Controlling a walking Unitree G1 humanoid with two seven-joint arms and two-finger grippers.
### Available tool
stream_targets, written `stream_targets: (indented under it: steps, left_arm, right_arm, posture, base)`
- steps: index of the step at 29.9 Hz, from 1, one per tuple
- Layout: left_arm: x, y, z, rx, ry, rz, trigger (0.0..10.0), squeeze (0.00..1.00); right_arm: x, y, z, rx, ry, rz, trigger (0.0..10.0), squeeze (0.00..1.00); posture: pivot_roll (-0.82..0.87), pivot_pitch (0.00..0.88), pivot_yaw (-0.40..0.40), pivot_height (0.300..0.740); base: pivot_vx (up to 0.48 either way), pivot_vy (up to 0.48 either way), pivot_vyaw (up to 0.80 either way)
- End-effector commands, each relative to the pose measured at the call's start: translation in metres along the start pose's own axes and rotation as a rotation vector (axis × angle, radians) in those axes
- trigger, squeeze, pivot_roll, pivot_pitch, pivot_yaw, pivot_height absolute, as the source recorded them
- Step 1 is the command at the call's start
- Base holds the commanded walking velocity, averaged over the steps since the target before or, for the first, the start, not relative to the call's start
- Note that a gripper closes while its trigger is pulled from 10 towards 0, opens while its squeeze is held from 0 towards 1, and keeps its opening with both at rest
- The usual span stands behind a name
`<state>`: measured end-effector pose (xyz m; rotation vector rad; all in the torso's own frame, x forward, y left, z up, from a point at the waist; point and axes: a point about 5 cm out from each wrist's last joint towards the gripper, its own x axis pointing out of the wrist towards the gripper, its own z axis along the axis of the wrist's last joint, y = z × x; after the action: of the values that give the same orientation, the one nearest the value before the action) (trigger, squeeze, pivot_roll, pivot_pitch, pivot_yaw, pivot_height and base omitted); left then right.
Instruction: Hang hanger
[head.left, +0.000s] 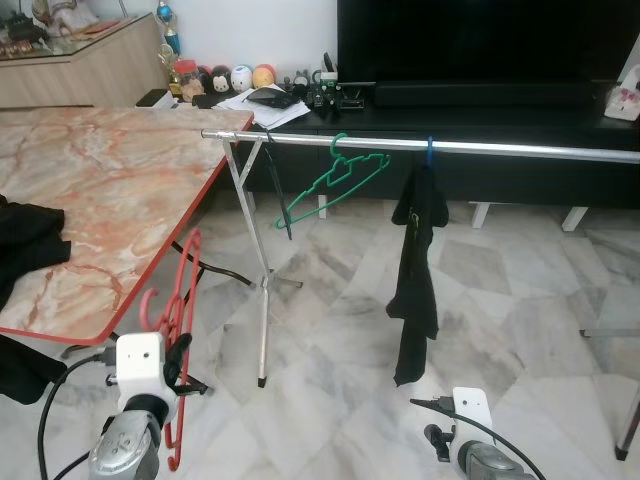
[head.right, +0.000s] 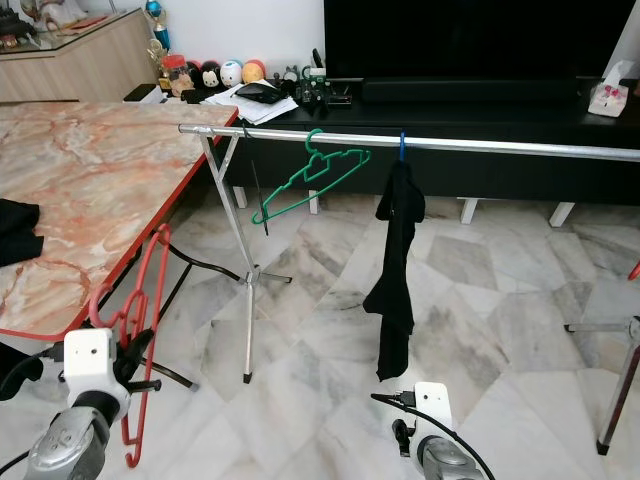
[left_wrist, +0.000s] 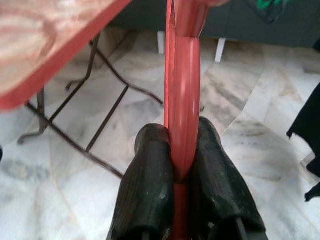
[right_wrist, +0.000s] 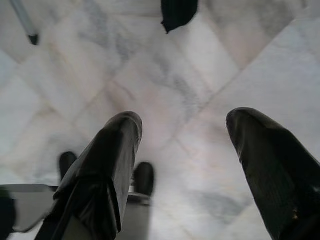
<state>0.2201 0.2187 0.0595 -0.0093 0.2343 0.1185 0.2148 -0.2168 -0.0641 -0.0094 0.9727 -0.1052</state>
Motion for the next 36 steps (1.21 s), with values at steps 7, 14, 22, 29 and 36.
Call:
stream_targets:
  steps: [7, 14, 22, 29, 36]
  left_arm:
    - [-0.011, 0.010, -0.006, 0.042, 0.001, 0.053, 10.0, 0.00]
    - [-0.009, 0.009, -0.012, 0.048, 0.016, 0.043, 10.0, 0.00]
    - [0.018, -0.015, -0.009, 0.100, 0.015, -0.044, 10.0, 0.00]
    - [0.023, -0.018, -0.007, 0.099, -0.005, -0.051, 10.0, 0.00]
    - [0.017, -0.014, -0.007, 0.118, -0.011, -0.038, 10.0, 0.00]
  right_arm:
    - [0.000, 0.002, 0.000, -0.042, 0.001, 0.015, 10.0, 0.00]
    - [0.000, 0.002, 0.002, -0.066, -0.002, 0.023, 10.0, 0.00]
    - [-0.001, -0.011, 0.018, -0.004, -0.048, -0.027, 10.0, 0.00]
    - [-0.001, -0.016, 0.013, 0.043, -0.041, -0.051, 10.0, 0.00]
    - [-0.001, -0.009, 0.002, 0.044, -0.002, -0.041, 10.0, 0.00]
  posture:
    - [-0.01, 0.000, 0.008, 0.740]
    - [-0.03, 0.000, 0.001, 0.740]
    - [-0.12, 0.000, 0.017, 0.740]
    - [-0.10, 0.000, 0.006, 0.740]
    - [-0.06, 0.000, -0.006, 0.740]
  base:
    - [0.000, 0.000, 0.00]
    - [0.000, 0.000, 0.00]
    - [0.000, 0.000, 0.00]
    - [0.000, -0.208, 0.00]
    - [0.000, -0.243, 0.00]
